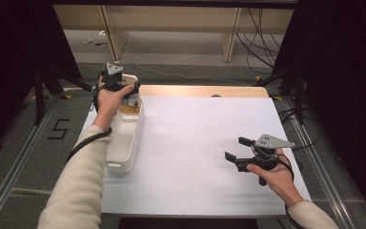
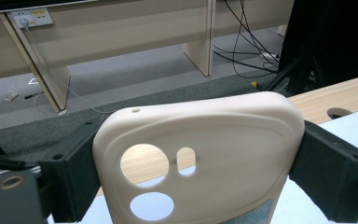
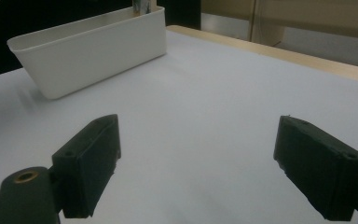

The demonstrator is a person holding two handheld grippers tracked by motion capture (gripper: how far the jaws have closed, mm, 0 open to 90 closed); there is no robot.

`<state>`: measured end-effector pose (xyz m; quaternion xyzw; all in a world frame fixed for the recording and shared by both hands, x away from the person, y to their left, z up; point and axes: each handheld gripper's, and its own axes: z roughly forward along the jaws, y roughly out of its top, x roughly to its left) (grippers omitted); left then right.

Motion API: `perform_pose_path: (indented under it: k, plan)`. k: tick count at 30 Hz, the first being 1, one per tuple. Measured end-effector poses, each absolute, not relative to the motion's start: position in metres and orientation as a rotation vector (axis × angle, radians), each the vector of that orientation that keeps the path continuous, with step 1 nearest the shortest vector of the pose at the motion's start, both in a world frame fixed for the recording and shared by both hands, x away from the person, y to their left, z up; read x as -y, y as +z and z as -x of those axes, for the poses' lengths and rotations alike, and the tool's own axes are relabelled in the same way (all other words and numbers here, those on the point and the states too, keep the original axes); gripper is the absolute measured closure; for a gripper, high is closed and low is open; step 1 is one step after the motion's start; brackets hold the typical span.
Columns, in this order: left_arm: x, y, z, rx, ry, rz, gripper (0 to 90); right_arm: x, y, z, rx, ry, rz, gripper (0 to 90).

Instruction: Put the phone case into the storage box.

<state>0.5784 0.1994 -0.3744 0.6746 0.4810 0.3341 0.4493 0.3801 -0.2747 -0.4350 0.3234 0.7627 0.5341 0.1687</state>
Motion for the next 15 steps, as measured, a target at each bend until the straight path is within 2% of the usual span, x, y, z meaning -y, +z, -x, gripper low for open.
perform_pose_path:
  k: [15]
  plan:
    - [-0.1987, -0.3776, -0.5833, -1.201, 0.82, -1.675, 10.7, 0.2751, -0.4356, -0.3803, -2.175, 1.519, -0.923, 15.7]
